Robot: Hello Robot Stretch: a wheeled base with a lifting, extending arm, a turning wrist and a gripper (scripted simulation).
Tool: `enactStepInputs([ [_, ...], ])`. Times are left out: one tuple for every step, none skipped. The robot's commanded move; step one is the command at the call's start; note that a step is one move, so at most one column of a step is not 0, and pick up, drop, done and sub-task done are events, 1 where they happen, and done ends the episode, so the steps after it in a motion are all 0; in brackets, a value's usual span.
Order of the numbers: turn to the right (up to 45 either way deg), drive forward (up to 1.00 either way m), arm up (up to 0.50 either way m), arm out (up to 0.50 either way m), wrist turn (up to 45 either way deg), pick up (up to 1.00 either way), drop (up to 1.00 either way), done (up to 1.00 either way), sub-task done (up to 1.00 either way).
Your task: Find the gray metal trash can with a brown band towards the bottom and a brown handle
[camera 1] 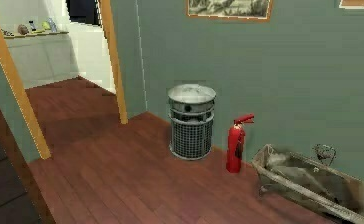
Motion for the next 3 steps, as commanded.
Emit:
enactStepInputs([
  [-9.0,0.0,0.0,0.0,0.0,0.0,0.0,0.0,0.0],
  [0.0,1.0,0.0,0.0,0.0,0.0,0.0,0.0,0.0],
  [-3.0,0.0,0.0,0.0,0.0,0.0,0.0,0.0,0.0],
])
